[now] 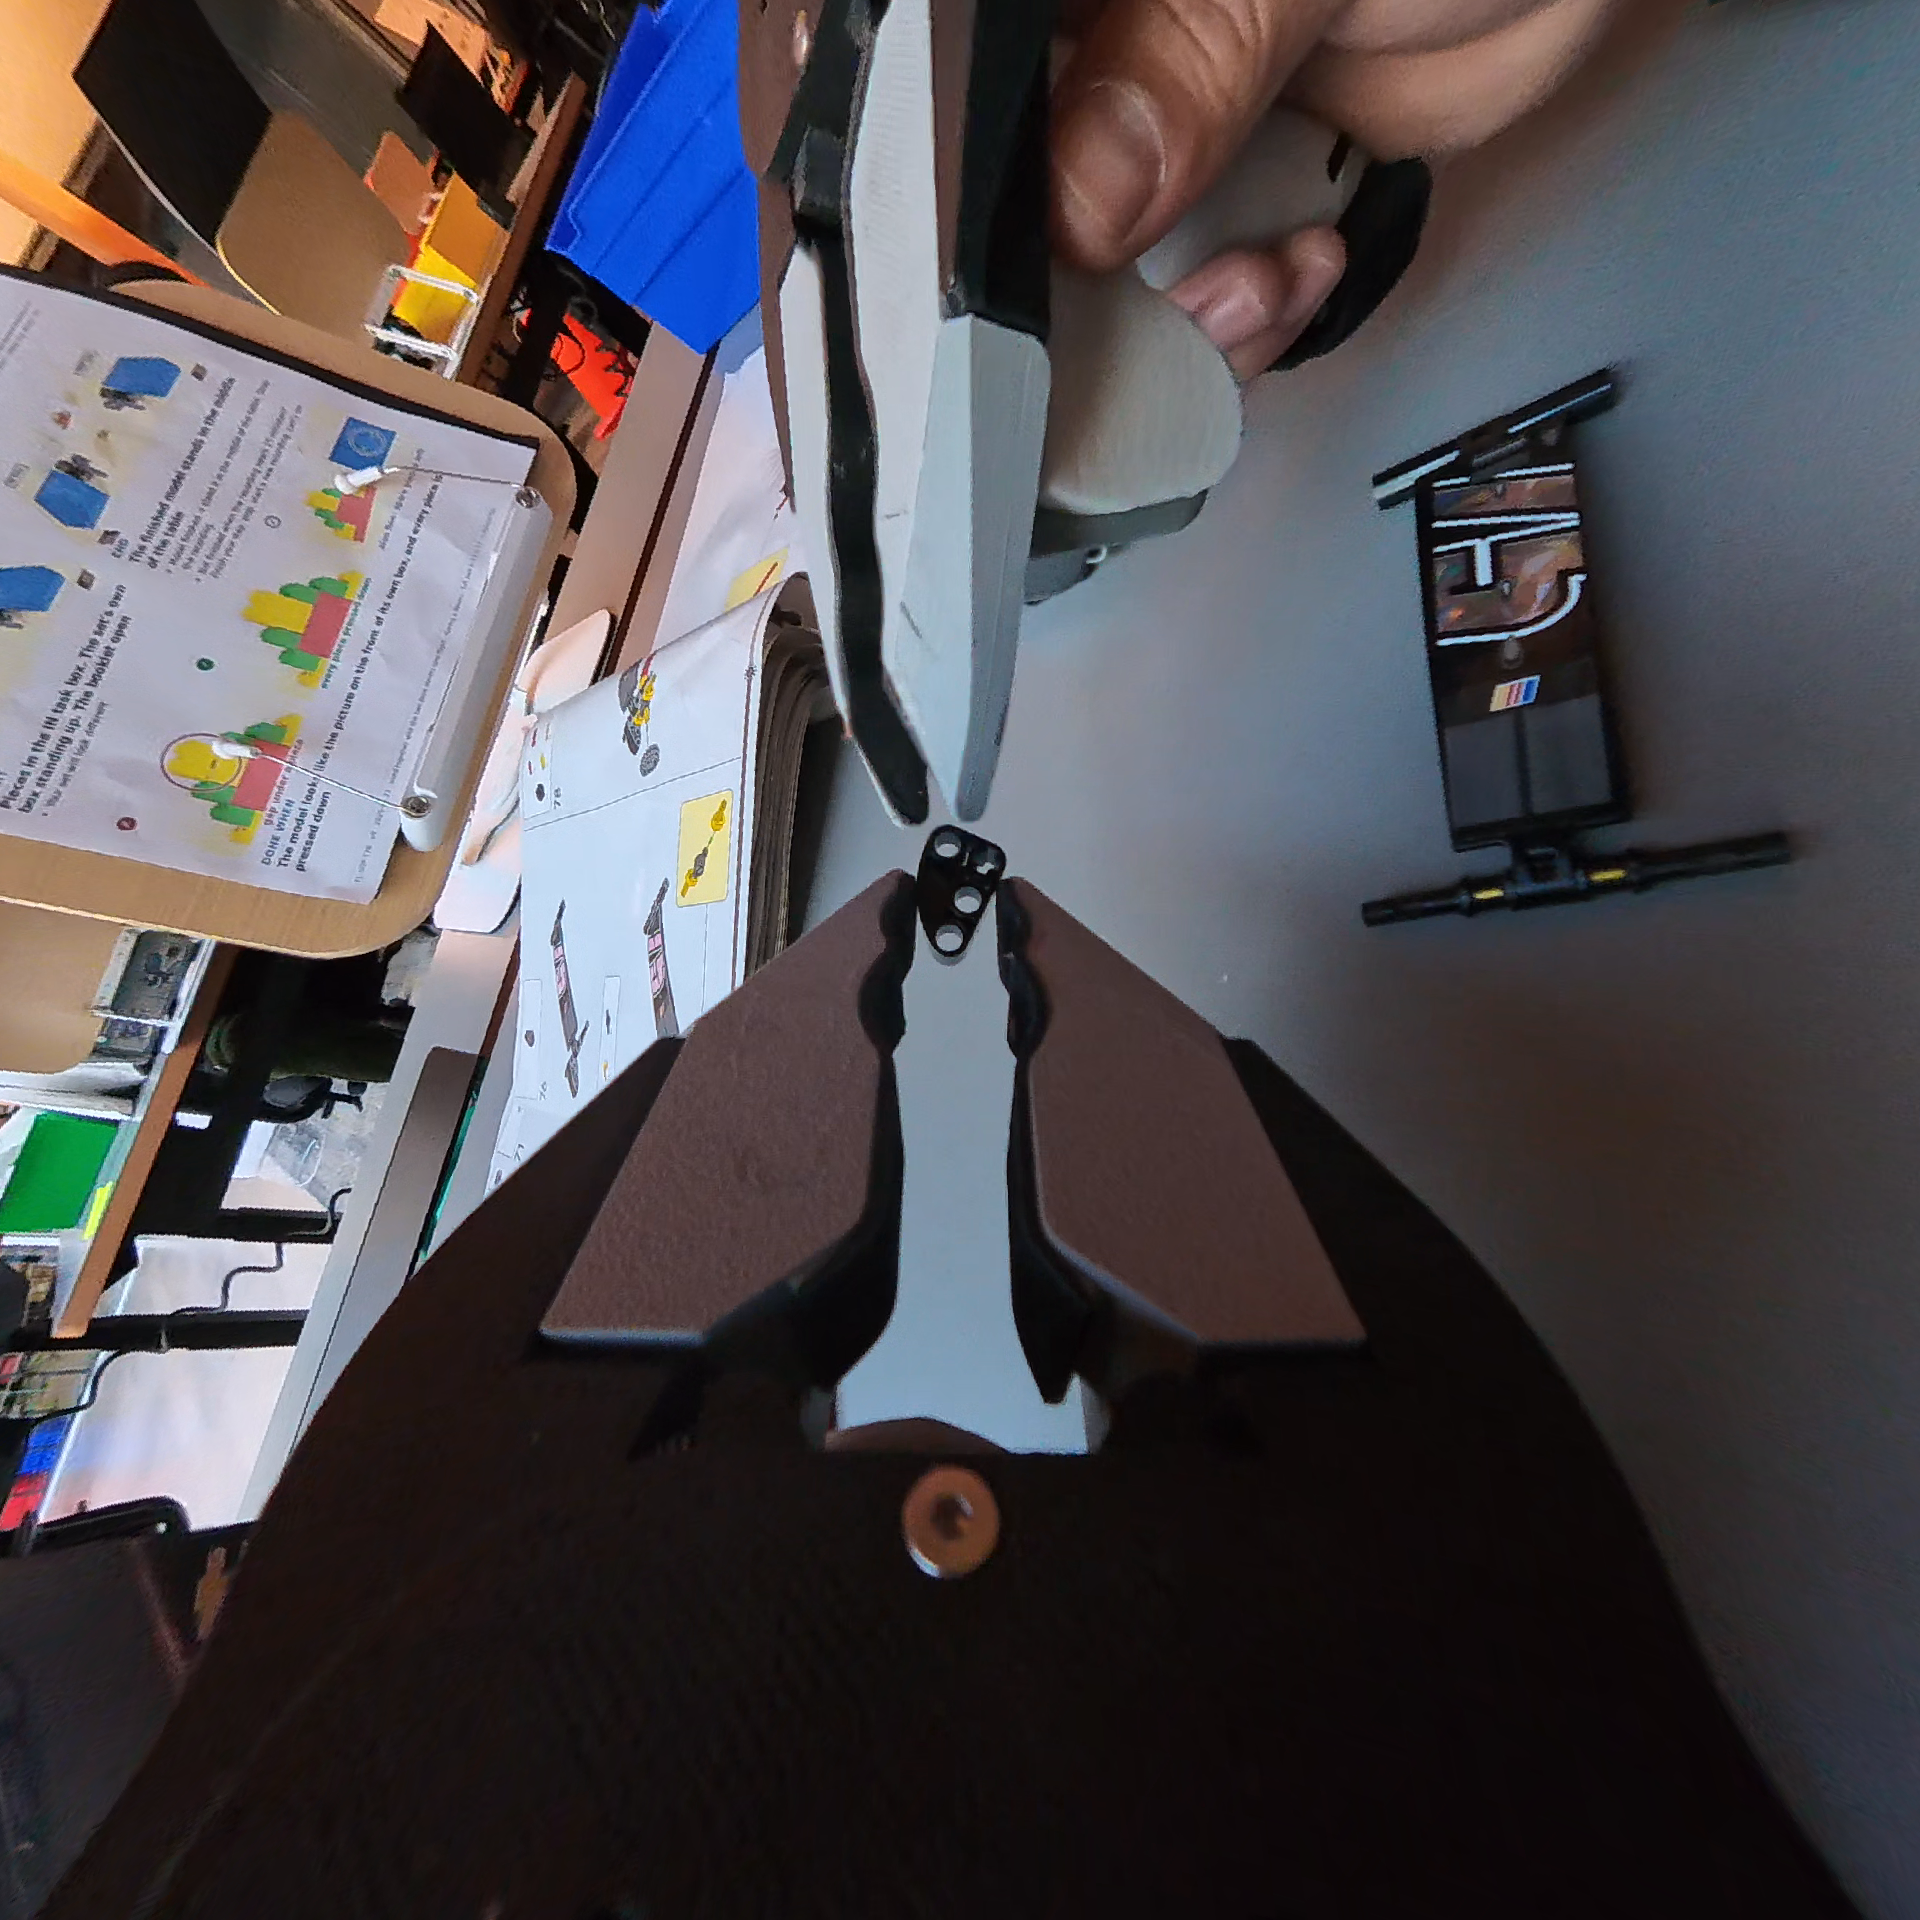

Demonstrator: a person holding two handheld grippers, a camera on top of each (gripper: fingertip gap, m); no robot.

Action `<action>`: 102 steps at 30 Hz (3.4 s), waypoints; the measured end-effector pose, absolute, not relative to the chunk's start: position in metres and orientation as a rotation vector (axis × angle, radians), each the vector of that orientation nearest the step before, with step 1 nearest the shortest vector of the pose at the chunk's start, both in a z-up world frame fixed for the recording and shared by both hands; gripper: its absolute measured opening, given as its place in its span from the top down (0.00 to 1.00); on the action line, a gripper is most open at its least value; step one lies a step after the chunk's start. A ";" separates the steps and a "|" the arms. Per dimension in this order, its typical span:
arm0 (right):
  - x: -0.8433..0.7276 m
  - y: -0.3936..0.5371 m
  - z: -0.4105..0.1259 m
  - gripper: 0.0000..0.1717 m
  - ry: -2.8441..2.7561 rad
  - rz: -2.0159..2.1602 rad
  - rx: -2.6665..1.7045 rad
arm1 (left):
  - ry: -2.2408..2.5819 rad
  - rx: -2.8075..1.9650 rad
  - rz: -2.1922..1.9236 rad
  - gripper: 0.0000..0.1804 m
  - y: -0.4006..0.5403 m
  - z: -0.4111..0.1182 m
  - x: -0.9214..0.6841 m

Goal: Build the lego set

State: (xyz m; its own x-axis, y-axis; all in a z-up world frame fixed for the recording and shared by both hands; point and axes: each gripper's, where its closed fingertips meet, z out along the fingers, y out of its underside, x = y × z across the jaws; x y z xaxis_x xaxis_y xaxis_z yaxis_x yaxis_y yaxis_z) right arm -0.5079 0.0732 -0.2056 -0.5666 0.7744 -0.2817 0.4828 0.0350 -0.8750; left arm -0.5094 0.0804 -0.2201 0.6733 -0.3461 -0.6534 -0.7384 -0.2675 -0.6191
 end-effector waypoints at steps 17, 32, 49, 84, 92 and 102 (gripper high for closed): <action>-0.504 0.075 -0.207 0.93 -1.996 1.602 -1.249 | 0.839 -1.835 0.465 0.93 0.081 -0.214 -0.505; -0.504 0.071 -0.208 0.96 -1.998 1.620 -1.277 | 0.834 -1.789 0.485 0.93 0.081 -0.206 -0.503; -0.511 0.071 -0.244 1.00 -2.114 1.294 -1.331 | 0.827 -2.048 0.557 1.00 0.082 -0.253 -0.538; -0.500 0.061 -0.240 0.98 -2.176 1.242 -1.139 | 0.726 -2.245 -0.303 0.93 0.026 -0.272 -0.478; -0.500 0.060 -0.242 0.97 -2.187 1.252 -1.152 | 0.704 -2.129 0.212 0.93 0.045 -0.258 -0.527; -0.505 0.055 -0.224 0.91 -2.091 1.464 -1.205 | 0.885 -1.767 0.688 0.94 0.056 -0.212 -0.511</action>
State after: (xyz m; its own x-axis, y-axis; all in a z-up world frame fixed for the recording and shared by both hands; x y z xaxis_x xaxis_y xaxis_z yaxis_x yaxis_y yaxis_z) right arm -0.5049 0.0550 -0.2240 -0.5945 0.7790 -0.1996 0.4541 0.1204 -0.8828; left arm -0.5105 0.0564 -0.2121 0.5702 -0.2502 -0.7825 -0.8201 -0.2304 -0.5238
